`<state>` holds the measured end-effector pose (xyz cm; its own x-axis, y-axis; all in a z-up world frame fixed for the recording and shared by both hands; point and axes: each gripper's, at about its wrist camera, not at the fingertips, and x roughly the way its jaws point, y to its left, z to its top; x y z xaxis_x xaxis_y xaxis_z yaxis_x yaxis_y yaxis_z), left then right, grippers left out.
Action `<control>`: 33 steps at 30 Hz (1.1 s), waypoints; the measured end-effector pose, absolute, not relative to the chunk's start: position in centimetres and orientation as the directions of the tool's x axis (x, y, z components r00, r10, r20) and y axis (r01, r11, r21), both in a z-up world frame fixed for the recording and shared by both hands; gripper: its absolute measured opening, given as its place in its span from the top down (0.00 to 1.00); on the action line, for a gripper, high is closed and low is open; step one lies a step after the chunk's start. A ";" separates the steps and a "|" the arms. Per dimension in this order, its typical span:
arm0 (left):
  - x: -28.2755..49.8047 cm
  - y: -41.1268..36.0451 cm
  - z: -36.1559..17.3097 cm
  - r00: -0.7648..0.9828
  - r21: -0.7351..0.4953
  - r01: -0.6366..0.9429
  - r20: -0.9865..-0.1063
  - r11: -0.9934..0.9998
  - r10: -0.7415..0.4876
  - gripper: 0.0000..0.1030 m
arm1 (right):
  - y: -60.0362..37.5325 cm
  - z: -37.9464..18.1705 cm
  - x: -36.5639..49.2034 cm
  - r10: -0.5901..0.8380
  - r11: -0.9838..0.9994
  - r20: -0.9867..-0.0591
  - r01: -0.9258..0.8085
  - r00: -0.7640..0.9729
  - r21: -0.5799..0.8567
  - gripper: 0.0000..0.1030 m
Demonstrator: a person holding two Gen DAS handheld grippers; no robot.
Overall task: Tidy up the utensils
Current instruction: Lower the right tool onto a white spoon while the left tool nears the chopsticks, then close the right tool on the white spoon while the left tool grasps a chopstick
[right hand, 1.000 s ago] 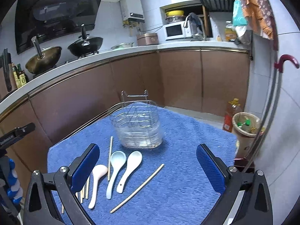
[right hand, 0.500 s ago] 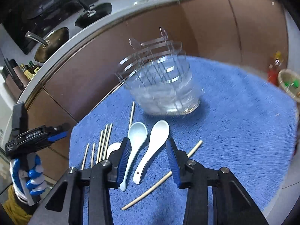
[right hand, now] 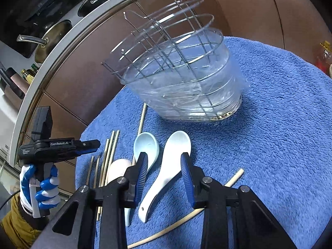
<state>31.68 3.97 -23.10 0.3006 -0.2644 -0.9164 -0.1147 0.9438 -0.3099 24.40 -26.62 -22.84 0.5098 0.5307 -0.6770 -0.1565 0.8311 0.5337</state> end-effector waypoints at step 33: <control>34.4 2.5 -24.7 0.186 -0.268 -0.180 -0.954 0.946 -0.235 0.94 | -30.7 -23.7 28.5 0.576 0.812 -0.706 -0.194 0.411 0.550 0.77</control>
<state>34.44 2.46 -24.67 0.1856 -0.2351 -0.9541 -0.1797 0.9465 -0.2682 28.46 -30.69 -23.69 0.4112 0.5761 -0.7064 -0.1939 0.8125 0.5498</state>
